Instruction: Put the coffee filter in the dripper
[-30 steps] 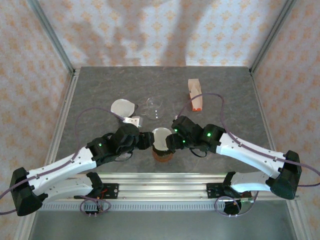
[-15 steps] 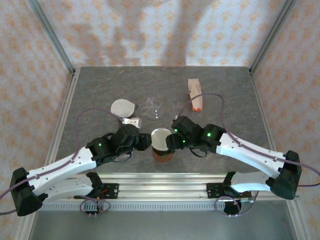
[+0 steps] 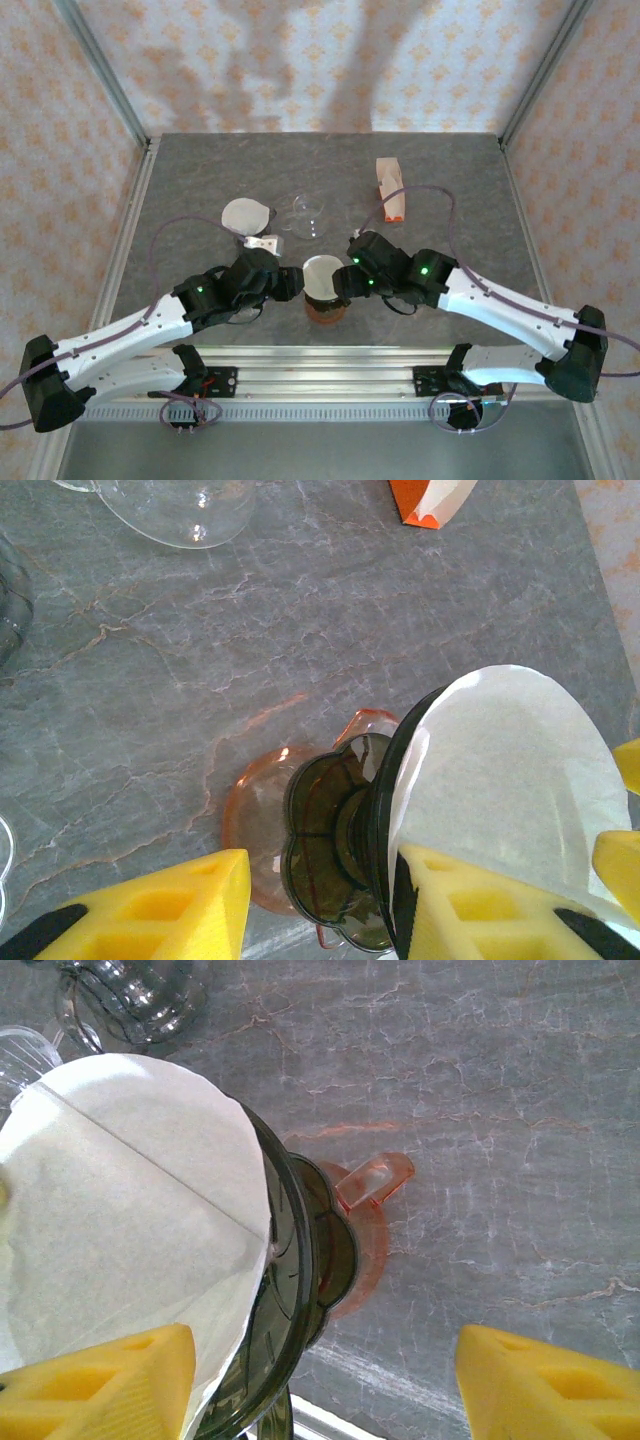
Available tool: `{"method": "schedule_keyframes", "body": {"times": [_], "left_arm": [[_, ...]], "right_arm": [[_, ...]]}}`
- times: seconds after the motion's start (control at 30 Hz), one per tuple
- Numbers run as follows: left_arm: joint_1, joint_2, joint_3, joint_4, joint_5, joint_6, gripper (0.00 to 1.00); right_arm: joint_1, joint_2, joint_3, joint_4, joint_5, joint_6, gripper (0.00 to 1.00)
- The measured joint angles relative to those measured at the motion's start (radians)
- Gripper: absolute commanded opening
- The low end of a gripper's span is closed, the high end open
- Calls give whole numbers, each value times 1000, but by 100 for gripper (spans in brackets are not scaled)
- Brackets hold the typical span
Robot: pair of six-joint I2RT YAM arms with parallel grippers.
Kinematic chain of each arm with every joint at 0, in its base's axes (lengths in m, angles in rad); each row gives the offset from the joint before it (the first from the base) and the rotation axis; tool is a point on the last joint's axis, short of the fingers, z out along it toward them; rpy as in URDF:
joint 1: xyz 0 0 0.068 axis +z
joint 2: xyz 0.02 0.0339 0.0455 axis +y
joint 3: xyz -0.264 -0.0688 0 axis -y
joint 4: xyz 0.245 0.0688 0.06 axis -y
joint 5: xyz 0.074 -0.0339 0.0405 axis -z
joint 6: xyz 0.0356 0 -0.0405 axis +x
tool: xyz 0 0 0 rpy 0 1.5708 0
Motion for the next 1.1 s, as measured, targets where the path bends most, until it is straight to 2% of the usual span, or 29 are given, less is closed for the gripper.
{"method": "schedule_keyframes", "body": {"times": [0.97, 1.1], "left_arm": [[0, 0, 0, 0, 0, -7, 43], [0, 0, 0, 0, 0, -7, 46]], "right_arm": [[0, -18, -5, -53, 98, 39, 68], [0, -19, -5, -53, 97, 40, 70]]}}
